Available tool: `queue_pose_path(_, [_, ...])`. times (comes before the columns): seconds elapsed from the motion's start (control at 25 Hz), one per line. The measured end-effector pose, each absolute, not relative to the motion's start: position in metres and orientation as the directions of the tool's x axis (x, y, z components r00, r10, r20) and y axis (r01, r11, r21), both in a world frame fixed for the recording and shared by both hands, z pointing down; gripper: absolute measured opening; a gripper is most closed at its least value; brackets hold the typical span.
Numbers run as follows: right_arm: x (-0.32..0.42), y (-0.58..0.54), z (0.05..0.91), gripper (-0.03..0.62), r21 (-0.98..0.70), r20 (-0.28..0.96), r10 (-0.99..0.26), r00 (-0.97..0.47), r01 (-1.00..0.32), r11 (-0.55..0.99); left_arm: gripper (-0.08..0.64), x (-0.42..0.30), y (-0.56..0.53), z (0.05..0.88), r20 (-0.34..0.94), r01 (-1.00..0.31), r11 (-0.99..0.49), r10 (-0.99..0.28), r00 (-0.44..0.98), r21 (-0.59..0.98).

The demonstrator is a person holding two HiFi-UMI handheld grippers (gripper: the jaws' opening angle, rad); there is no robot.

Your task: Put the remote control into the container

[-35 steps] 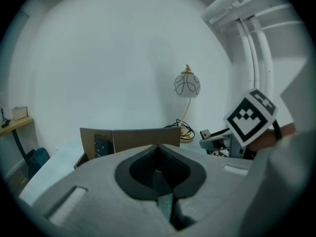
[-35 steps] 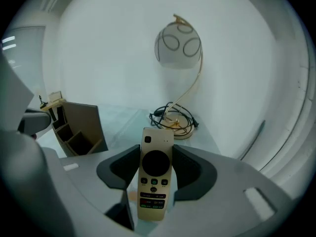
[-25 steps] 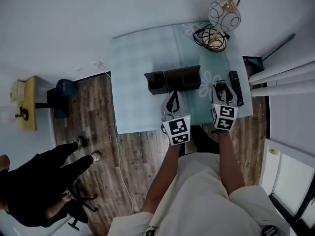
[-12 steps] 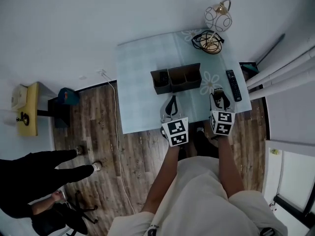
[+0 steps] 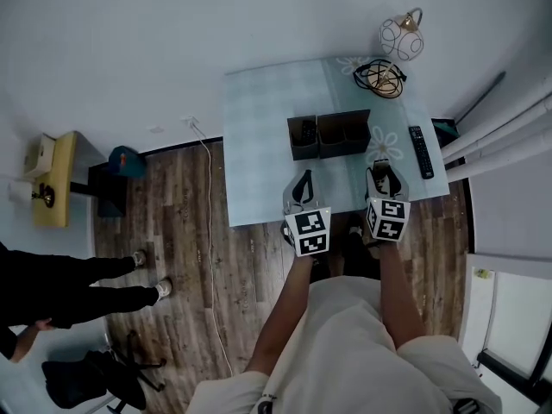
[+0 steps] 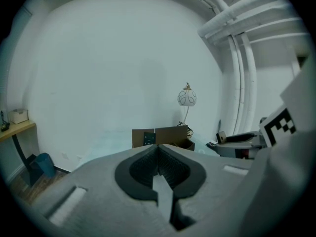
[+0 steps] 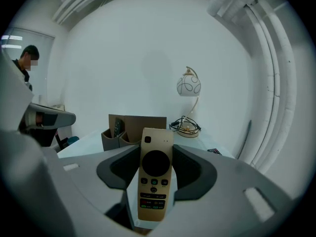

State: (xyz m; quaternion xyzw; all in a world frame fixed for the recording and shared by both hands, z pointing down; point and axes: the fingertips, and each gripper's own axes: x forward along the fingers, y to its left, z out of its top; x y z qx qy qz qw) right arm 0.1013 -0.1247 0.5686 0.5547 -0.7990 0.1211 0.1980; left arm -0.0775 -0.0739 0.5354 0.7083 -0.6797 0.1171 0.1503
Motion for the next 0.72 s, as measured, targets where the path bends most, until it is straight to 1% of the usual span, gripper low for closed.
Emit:
queue_pose_path(0.28, [0.06,-0.119,0.565,0.209,0.023,0.439,-0.826,-0.354,-0.914,0.404,0.005,-0.104,-0.068,0.536,0.367,-0.999,-0.017,-0.93,0.033,0.048])
queue_pose_path(0.44, [0.046,-0.12,0.563,0.209,0.008,0.436,-0.82,-0.371,-0.91,0.415,0.005,-0.116,-0.066,0.54,0.388,-0.999,-0.002,-0.921,0.02,0.048])
queue_pose_path(0.72, [0.028,-0.144,0.56,0.209,0.005,0.42,-0.818,-0.392,-0.901,0.434,0.005,-0.122,-0.09,0.542,0.385,-1.0,-0.015,-0.923,0.021,0.021])
